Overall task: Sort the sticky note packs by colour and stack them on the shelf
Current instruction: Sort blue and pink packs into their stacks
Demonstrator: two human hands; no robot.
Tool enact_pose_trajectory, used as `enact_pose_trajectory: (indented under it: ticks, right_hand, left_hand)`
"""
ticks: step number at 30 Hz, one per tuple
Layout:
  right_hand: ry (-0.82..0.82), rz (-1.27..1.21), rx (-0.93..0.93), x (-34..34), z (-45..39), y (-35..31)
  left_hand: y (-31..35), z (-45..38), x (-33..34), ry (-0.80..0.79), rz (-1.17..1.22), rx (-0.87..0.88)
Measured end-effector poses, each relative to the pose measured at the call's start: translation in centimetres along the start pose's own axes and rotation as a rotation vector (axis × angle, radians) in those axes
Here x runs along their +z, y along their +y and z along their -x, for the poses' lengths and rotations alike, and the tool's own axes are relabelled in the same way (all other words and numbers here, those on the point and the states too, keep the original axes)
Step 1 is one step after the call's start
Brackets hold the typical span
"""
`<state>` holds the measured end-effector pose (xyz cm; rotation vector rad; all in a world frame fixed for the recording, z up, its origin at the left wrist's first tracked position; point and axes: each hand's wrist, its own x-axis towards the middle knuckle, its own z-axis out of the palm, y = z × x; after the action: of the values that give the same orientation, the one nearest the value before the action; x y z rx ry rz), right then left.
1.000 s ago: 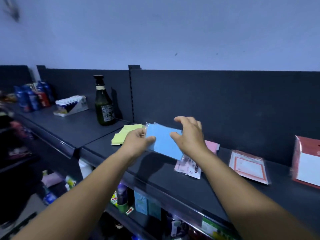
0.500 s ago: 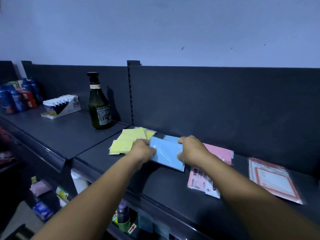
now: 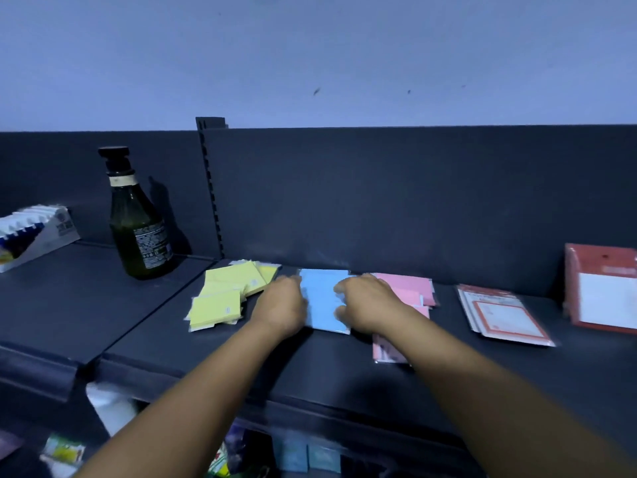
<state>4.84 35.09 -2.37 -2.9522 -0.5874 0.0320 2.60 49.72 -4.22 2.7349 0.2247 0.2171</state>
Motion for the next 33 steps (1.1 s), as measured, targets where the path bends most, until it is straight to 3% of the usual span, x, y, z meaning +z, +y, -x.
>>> enact_pose_trajectory:
  ticks: [5, 21, 33]
  right_hand:
    - [0.071, -0.017, 0.024, -1.2, 3.1, 1.4]
    - [0.190, 0.000, 0.409, -2.8, 17.0, 13.4]
    - [0.160, 0.010, 0.492, -3.8, 25.3, 26.3]
  left_hand:
    - [2.7, 1.3, -0.5, -0.053, -0.027, 0.199]
    - [17.2, 7.3, 4.5, -0.127, -0.033, 0.665]
    - [32.0, 11.8, 11.1, -0.227, -0.044, 0.756]
